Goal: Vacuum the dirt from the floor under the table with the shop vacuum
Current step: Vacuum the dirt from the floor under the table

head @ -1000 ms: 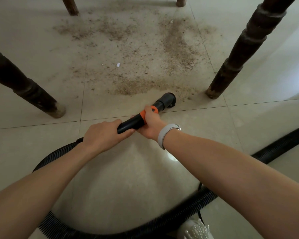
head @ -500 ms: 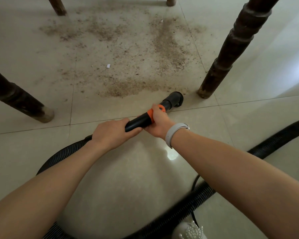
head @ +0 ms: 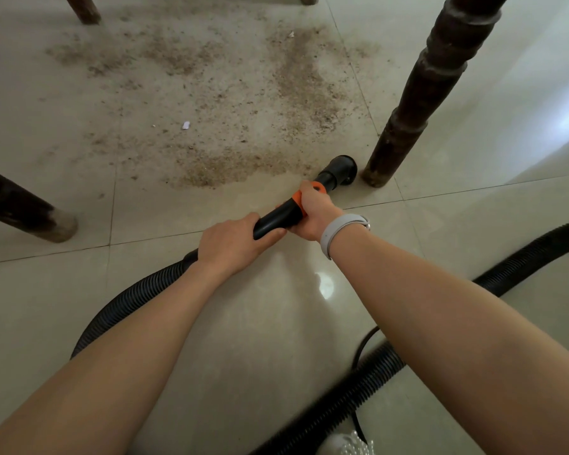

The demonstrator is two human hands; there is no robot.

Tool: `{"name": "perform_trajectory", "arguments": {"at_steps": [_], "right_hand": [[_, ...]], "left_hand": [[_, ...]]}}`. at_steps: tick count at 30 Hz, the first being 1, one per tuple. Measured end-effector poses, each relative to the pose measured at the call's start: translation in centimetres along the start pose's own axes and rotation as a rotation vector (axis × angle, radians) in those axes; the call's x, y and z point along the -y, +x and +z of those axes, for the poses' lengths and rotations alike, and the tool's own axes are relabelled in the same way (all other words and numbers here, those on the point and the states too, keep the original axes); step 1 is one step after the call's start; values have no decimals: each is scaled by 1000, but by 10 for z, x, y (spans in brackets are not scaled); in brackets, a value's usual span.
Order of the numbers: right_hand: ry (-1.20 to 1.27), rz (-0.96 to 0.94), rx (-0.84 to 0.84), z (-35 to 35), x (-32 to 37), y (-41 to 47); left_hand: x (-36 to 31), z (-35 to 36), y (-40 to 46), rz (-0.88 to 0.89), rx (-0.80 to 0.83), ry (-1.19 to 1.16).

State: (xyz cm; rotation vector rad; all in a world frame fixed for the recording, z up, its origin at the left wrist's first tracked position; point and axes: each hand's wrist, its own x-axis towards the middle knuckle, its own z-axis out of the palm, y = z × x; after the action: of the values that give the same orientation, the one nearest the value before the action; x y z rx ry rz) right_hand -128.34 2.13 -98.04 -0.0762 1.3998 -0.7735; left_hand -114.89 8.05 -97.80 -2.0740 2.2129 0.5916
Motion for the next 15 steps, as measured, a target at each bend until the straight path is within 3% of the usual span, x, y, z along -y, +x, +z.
{"name": "perform_trajectory", "arguments": {"at_steps": [5,15], "right_hand": [[-54,-6,-68,-6,11,9],[12,-38,-34,-15,-15,3]], "left_hand": [[-10,6,9,-14,25,-44],[-1,9,-3,59,59,-42]]}}
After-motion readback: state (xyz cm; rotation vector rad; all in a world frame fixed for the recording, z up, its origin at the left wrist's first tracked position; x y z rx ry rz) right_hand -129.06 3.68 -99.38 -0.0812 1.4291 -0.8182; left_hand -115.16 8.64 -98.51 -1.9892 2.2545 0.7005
